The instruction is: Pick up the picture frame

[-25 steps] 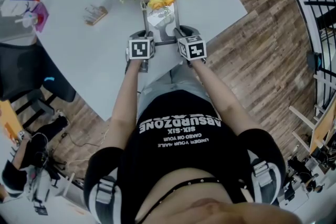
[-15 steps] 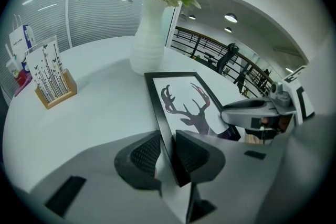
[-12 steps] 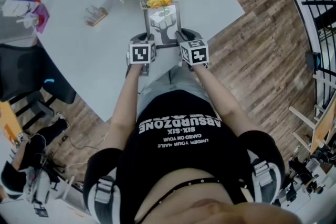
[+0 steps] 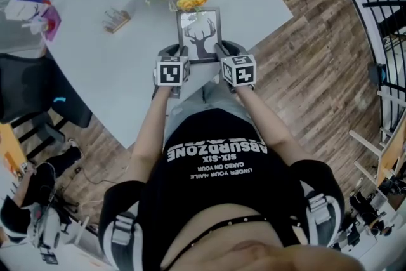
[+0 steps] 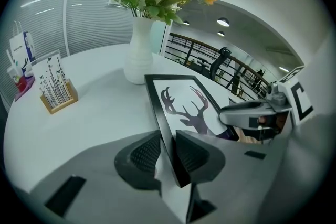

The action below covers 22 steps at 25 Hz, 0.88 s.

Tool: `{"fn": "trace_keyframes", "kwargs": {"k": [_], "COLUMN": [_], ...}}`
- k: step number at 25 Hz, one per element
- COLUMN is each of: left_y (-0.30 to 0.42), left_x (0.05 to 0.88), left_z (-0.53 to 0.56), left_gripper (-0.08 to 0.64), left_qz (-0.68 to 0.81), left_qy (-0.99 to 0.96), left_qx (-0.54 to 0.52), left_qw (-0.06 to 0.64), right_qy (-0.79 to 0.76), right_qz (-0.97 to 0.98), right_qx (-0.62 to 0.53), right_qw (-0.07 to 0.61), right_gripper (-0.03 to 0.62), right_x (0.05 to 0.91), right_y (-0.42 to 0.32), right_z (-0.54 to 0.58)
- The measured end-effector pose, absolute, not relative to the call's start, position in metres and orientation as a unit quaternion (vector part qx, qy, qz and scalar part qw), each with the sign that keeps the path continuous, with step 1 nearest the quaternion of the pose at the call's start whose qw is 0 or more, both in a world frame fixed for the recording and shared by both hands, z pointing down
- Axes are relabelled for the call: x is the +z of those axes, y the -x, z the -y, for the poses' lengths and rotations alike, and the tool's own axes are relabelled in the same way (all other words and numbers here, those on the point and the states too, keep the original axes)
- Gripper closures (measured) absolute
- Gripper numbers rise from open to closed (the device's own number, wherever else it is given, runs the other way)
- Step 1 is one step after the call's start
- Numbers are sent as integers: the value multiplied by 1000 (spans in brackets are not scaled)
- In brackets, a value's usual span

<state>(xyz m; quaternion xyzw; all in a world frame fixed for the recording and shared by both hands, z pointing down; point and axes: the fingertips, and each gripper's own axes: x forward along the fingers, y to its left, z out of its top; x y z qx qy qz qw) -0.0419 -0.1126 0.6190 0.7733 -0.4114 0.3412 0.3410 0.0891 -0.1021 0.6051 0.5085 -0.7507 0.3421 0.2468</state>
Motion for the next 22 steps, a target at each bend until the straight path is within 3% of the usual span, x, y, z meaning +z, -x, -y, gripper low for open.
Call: {"fn": "trace_keyframes", "kwargs": {"k": [22], "left_y": [19], "left_x": [558], "left_z": [95], "left_gripper": [457], "left_qz": [388], "left_qy": [-823], "left_qx": [290], "left_qw": [296], "right_qy": [-520], "right_qz": [767], "right_qx": [317], "right_qw": [199], "right_gripper": [489], "right_x": [549], "right_y": [-111], "right_z": [76]}}
